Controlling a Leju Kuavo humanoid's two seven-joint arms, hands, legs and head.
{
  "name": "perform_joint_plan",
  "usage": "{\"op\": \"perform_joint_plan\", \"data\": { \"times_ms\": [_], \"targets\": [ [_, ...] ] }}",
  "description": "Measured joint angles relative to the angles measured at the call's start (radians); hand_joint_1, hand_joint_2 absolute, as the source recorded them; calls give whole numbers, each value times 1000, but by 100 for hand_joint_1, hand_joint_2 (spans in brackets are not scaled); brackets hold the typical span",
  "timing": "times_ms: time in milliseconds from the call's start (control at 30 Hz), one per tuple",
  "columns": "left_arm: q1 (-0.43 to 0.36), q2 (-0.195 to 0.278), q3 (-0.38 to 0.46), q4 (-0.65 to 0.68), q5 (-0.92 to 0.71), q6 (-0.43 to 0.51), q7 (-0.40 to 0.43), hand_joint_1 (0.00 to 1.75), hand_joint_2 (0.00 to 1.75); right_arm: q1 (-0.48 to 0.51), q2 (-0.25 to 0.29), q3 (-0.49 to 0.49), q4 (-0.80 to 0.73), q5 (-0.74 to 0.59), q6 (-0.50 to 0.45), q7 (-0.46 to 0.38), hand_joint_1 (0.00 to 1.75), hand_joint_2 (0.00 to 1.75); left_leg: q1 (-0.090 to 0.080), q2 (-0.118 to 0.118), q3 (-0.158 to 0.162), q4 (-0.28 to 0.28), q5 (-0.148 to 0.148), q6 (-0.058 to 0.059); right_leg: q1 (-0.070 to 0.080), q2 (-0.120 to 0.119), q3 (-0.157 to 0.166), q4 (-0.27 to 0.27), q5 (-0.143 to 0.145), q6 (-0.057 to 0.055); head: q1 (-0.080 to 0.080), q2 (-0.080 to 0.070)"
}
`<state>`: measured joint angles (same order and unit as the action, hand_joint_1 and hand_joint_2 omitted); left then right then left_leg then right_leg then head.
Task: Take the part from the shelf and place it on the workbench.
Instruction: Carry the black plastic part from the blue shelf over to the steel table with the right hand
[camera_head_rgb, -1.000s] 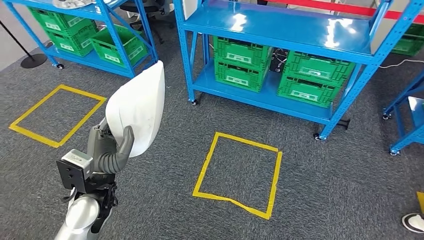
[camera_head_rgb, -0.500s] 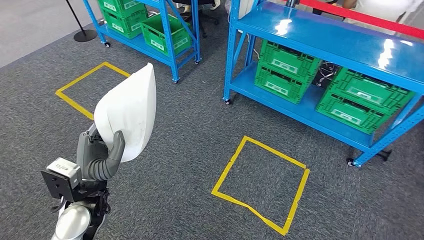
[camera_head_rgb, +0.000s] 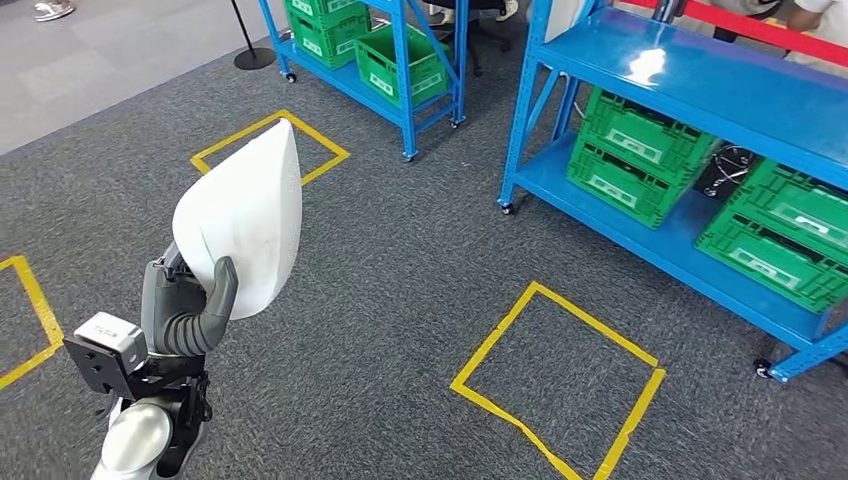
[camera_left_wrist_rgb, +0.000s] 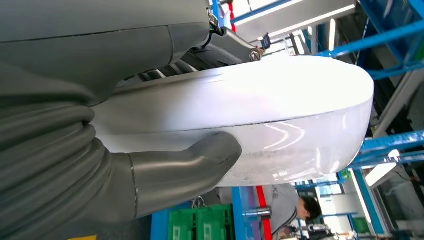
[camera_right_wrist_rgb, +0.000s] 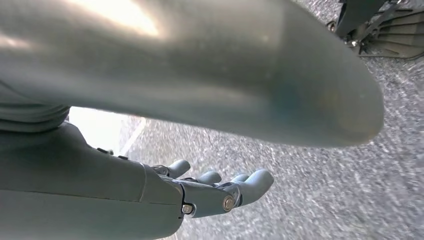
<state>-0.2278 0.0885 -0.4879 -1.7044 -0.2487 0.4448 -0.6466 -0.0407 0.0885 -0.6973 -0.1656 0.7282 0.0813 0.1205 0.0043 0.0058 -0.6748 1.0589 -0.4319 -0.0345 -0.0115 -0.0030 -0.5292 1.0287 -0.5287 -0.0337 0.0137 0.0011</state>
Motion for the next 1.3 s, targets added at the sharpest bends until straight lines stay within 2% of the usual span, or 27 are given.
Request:
{"op": "perform_joint_plan", "data": {
  "times_ms": [1000,1033,1067,1100,1133,1167,1200,1233,1267,1300],
  "targets": [
    [0,0,0,0,0,0,0,175,175,0,0,0,0,0,0,0,0,0,0,0,0,0,0,0,0,0,0,0,0,0,0,0],
    [0,1,1,1,2,1,-2,175,175,0,0,0,0,-1,0,-1,0,0,1,0,-7,23,-25,-2,0,0,-5,0,4,-2,-1,0],
    [0,3,2,4,6,4,-5,175,175,0,-1,0,0,-2,0,-3,0,0,2,-1,-21,84,-71,-6,0,-1,-20,1,16,-4,-2,0],
    [1,5,3,7,10,8,-9,175,175,0,-2,0,0,-4,-1,-5,0,0,3,-1,-10,130,-90,-9,0,-1,-48,2,38,-3,-3,0],
    [1,7,4,10,14,11,-13,175,175,1,-2,-1,0,-8,-1,-7,0,0,2,-3,45,116,-123,-7,1,-1,-80,4,67,1,-4,0],
    [1,8,4,12,15,14,-16,175,175,1,-2,-1,0,-12,-2,-7,0,0,1,-4,98,78,-123,6,0,0,-110,3,99,14,-5,0],
    [0,6,4,14,15,13,-18,175,175,1,-3,-2,0,-16,-3,-5,0,0,-2,-3,142,2,-87,27,-1,1,-146,64,66,30,-5,0],
    [-3,3,3,16,15,12,-17,175,175,1,-3,-4,0,-19,-5,-3,0,0,-6,-1,138,-52,-65,44,-2,2,-133,103,51,42,-5,0],
    [13,-14,48,42,23,-41,2,175,175,6,1,-25,0,-15,-4,-7,0,0,-6,8,104,-47,-39,50,-2,-39,-104,102,24,49,-8,0],
    [28,-31,93,67,29,-94,22,175,175,11,6,-46,0,-9,-2,-12,0,0,-5,10,78,-42,-21,50,-3,-49,-80,124,-26,51,-8,0]
  ]
}}
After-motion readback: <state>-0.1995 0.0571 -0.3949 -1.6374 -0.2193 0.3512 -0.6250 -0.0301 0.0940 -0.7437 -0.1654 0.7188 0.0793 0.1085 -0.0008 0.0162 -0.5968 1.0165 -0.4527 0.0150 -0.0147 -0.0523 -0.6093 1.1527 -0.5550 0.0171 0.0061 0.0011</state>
